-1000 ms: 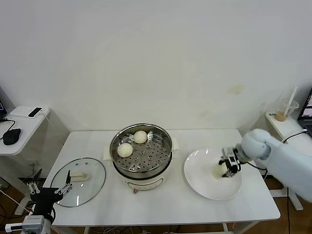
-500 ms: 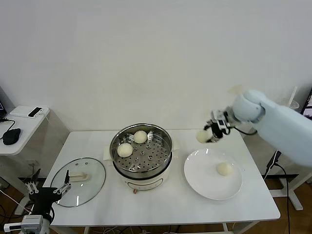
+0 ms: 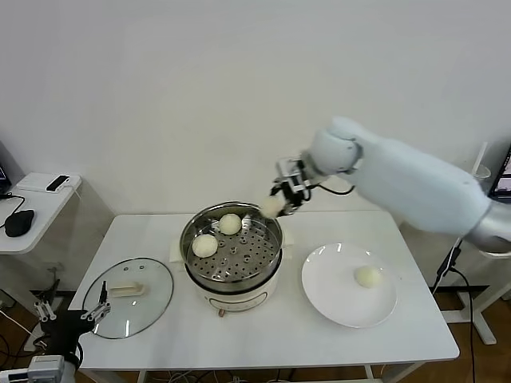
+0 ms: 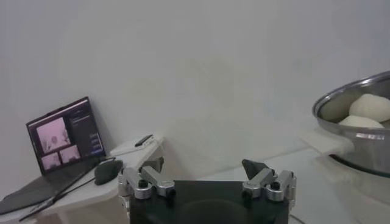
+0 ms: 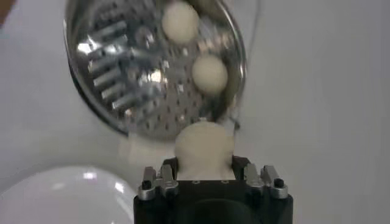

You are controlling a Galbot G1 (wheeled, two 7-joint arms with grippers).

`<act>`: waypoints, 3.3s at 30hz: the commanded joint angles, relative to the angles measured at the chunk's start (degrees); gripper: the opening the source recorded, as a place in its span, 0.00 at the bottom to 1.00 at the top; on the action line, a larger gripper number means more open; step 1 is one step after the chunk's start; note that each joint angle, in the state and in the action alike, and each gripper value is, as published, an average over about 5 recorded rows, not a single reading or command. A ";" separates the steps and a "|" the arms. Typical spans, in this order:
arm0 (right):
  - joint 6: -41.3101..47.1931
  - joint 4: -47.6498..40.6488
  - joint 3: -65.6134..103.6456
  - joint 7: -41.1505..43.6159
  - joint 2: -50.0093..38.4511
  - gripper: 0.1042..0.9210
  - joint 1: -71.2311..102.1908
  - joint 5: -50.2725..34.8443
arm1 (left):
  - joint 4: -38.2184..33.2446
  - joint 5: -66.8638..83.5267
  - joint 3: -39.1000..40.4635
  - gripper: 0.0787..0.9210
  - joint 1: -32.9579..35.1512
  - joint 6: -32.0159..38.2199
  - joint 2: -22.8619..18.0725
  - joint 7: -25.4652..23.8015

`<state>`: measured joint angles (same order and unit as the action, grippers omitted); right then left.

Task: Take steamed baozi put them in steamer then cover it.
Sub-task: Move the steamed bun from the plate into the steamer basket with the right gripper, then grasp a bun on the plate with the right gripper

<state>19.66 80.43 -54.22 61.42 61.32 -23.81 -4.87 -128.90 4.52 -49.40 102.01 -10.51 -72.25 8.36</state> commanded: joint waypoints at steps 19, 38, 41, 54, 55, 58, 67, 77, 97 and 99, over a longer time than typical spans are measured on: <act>-20.76 -0.03 -14.70 -7.10 9.95 0.56 1.60 7.36 | -0.69 0.32 -1.27 0.88 0.27 0.15 -1.24 0.08; -26.94 0.44 -15.80 -6.22 10.40 0.61 1.12 13.49 | -0.18 0.70 -1.18 0.88 -0.17 0.20 -1.24 0.17; -26.83 0.69 -15.65 -6.30 10.23 0.66 1.08 13.16 | -0.18 0.70 -1.19 0.88 -0.25 0.19 -1.16 0.17; -23.77 0.15 -10.22 -3.65 7.92 0.88 -1.45 9.12 | -0.21 0.78 -1.45 0.88 -0.29 0.18 -0.73 0.15; -22.96 -0.11 -9.19 -3.15 7.60 0.88 -1.63 8.94 | -0.20 0.78 -1.43 0.88 -0.36 0.17 -0.68 0.14; -18.19 -0.77 -5.69 -1.51 5.98 0.88 -1.97 8.54 | -0.20 0.76 -1.25 0.88 -0.56 0.16 -0.42 0.14; 1.00 2.40 -0.61 1.30 -6.35 0.88 -2.39 7.14 | -0.03 0.91 -0.97 0.88 -1.14 0.15 0.69 0.11; 3.40 6.87 6.18 0.90 -24.34 0.88 6.91 8.73 | 0.78 0.87 0.55 0.88 -2.45 0.08 1.46 0.03; -6.14 1.98 32.25 4.38 -32.68 0.88 43.90 23.33 | 0.72 -1.26 3.28 0.88 -2.55 -0.17 1.55 -0.16; -6.44 1.06 33.24 4.34 -31.50 0.88 45.17 23.94 | 0.65 -1.29 3.16 0.88 -2.53 -0.23 1.59 -0.18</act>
<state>14.45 83.35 -30.07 65.06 31.81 8.39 15.14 -128.21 3.40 -46.57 99.49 -10.70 -70.72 8.21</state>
